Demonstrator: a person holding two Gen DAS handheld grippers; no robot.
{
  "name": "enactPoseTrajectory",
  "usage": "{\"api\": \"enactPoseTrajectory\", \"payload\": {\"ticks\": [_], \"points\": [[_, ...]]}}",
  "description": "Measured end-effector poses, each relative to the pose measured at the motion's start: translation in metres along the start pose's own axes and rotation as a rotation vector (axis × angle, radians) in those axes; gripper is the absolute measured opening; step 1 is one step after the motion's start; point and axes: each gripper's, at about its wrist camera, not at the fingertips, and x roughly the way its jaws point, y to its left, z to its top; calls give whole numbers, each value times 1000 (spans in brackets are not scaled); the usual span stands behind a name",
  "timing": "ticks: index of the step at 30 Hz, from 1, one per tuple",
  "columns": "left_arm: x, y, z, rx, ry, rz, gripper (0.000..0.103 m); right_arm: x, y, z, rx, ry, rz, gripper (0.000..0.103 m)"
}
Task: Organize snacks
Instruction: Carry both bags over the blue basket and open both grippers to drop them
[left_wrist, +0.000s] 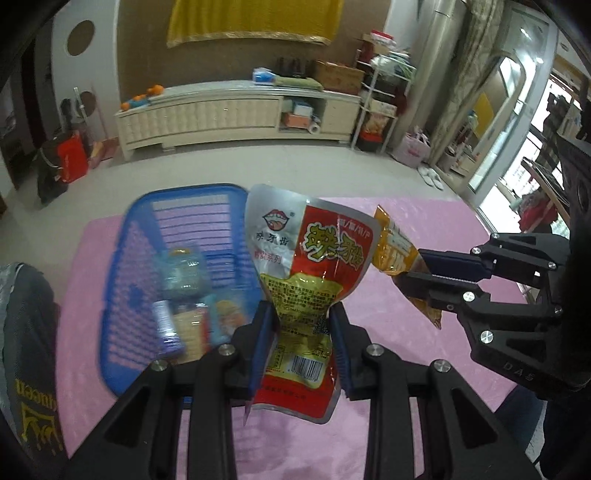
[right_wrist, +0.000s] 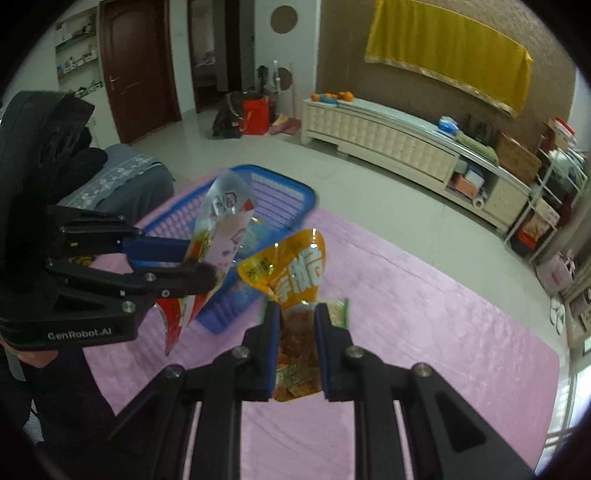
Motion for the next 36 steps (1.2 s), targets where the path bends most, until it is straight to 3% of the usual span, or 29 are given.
{"api": "enactPoseTrajectory", "payload": {"ticks": [11, 22, 27, 30, 31, 32, 36], "points": [[-17, 81, 0, -85, 21, 81, 29, 43, 58, 41, -62, 3, 56, 22], [3, 110, 9, -123, 65, 107, 30, 97, 66, 60, -63, 49, 18, 23], [11, 116, 12, -140, 75, 106, 30, 116, 68, 71, -73, 59, -37, 24], [14, 120, 13, -141, 81, 101, 30, 130, 64, 82, -68, 66, -144, 53], [15, 119, 14, -141, 82, 101, 30, 136, 62, 85, -62, 78, -164, 74], [14, 117, 14, -139, 83, 102, 30, 139, 61, 86, -57, 83, -171, 87], [12, 111, 13, -114, 78, 109, 30, 134, 56, 81, -30, 57, -189, 93]]}}
